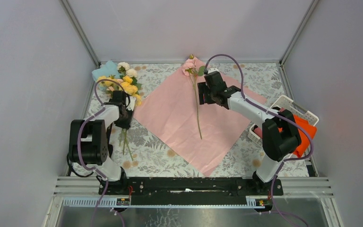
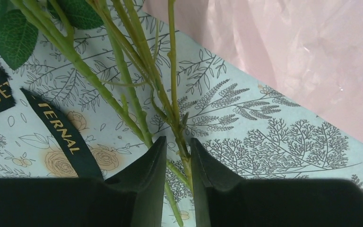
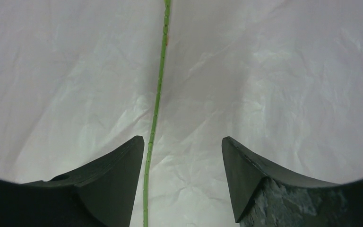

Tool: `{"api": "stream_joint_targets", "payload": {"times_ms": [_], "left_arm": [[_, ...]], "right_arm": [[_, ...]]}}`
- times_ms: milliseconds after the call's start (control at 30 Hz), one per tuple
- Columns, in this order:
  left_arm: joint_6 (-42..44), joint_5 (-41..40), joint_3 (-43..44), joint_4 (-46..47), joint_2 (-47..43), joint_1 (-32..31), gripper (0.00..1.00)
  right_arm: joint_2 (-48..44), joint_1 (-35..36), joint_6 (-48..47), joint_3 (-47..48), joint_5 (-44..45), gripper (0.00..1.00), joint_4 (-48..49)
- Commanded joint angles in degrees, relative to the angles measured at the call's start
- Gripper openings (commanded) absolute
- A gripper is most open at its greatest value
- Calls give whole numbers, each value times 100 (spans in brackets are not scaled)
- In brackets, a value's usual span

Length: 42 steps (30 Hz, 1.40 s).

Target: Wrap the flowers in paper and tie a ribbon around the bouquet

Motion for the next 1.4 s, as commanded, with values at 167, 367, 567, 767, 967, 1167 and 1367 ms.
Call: {"api": "stream_joint_targets", "payload": {"times_ms": [167, 367, 567, 767, 967, 1167, 1367], "left_arm": [[-211, -59, 295, 416, 578, -22, 5], [-564, 1640, 986, -424, -4, 533, 0], [-1206, 3071, 1696, -494, -1625, 883, 0], [-2746, 4621, 1729, 466, -2530, 858, 0], [-3735, 4823, 1510, 1196, -2660, 579, 0], [-3972, 4884, 1429, 1395, -2745, 350, 0], [-3961, 4868, 1222, 1428, -2752, 277, 0]], "right_arm": [[-181, 28, -143, -54, 84, 70, 21], [-517, 36, -268, -160, -187, 69, -42], [-1312, 809, -1280, -480, -2151, 68, 929], [-1054, 1486, 251, -412, -3865, 75, 3562], [89, 1847, 1971, 259, -3644, 84, 5609], [1016, 2049, 2291, 1099, -3263, 80, 5254], [1185, 2031, 2306, 1235, -3026, 0, 4709]]}}
